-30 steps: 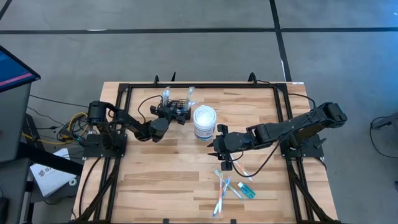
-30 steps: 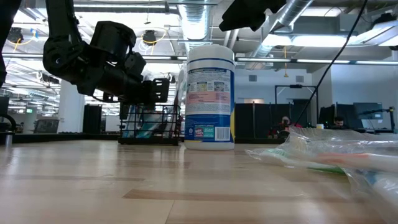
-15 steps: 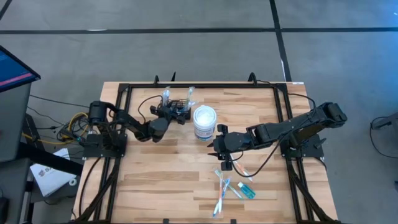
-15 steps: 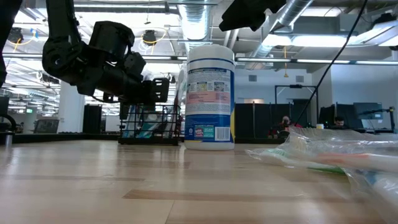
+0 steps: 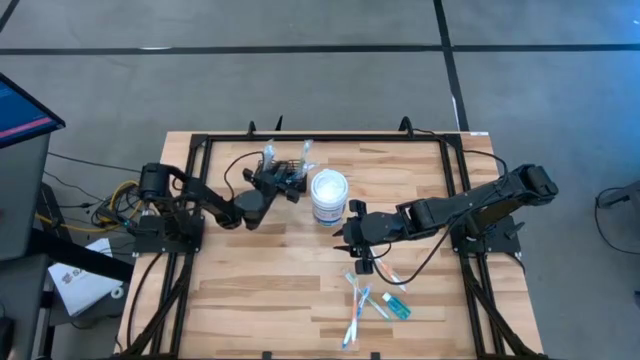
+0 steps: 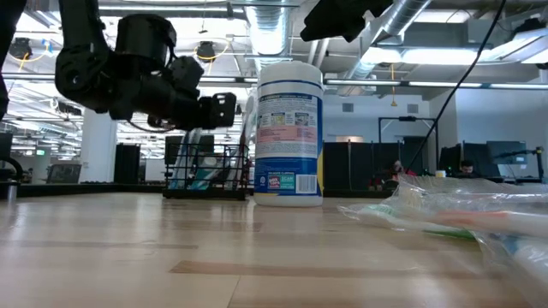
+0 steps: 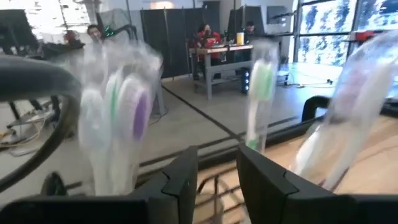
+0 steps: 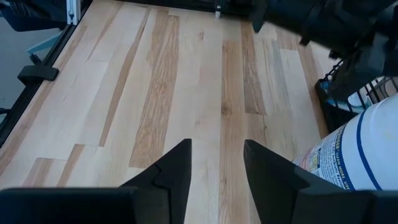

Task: Pick & Place toothbrushing station
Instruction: Put the top orange toothbrush into the mesh organizer

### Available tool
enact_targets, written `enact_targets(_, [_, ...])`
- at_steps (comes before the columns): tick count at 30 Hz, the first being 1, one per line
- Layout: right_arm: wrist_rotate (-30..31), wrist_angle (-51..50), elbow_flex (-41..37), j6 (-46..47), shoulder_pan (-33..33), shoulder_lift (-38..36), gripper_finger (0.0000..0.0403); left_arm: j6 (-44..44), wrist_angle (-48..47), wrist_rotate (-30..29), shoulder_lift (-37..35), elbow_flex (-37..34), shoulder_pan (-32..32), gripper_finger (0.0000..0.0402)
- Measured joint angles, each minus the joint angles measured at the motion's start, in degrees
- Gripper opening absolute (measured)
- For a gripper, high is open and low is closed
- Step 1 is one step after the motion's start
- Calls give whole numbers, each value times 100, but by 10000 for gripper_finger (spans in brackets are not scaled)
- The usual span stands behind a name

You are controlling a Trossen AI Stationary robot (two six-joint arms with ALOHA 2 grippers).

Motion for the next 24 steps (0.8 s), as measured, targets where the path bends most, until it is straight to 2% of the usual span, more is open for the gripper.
enact_targets(7, [-1,-20,0,0,0,1,137,617,-38,130,-782,2,-127,106])
enact_targets(13, [-1,-77,0,90,44,2,134,930,-64,141,-1249,4,-496,106])
enact_targets(21, [-10,-508,0,319,186,0,133,1065,-134,192,-1410,4,-950,106])
enact_targets(24, [-21,-789,0,475,331,1,133,1053,-145,419,-1410,4,-1097,106])
